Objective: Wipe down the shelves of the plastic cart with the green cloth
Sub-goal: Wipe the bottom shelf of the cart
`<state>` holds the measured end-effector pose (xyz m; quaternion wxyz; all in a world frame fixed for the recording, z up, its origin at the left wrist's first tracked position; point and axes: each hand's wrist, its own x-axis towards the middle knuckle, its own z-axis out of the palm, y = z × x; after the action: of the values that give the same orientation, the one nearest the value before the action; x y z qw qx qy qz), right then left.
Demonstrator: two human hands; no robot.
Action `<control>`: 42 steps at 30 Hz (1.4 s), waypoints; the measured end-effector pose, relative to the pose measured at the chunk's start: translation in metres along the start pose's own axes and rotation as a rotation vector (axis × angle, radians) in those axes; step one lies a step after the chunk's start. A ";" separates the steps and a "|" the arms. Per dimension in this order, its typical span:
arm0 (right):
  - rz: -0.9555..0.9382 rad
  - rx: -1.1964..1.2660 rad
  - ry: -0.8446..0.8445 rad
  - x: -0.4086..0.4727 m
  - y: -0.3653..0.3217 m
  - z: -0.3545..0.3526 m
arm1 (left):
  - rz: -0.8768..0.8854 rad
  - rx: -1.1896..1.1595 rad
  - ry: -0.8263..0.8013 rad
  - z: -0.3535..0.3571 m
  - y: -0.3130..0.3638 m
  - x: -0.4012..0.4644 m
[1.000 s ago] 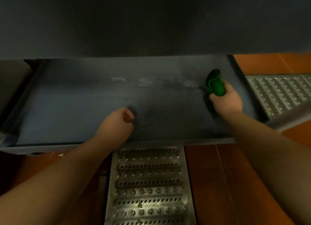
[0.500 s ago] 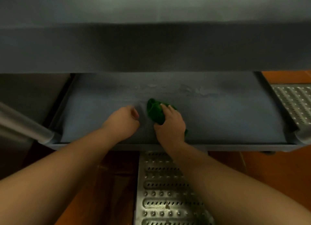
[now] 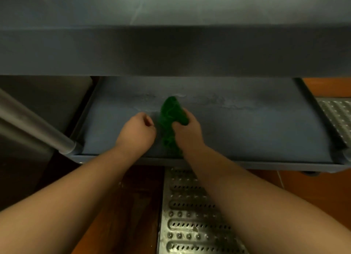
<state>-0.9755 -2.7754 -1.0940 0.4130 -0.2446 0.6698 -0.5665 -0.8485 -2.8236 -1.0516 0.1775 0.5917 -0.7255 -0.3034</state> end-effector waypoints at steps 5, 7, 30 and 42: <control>0.007 0.137 0.258 0.034 -0.013 -0.118 | 0.003 0.055 -0.091 0.030 0.030 -0.006; -0.077 0.006 0.382 0.041 -0.018 -0.173 | 0.015 0.083 -0.142 0.047 0.044 -0.010; -0.018 -0.504 0.625 0.093 -0.011 -0.311 | 0.101 0.027 -0.126 0.105 0.065 0.010; -0.132 -0.638 0.381 0.112 -0.013 -0.194 | 0.082 0.000 -0.067 0.070 0.013 0.011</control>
<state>-1.1987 -2.7593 -1.1091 0.1468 -0.2939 0.8602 -0.3901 -0.9038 -2.8166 -1.0969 0.1653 0.5509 -0.7548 -0.3156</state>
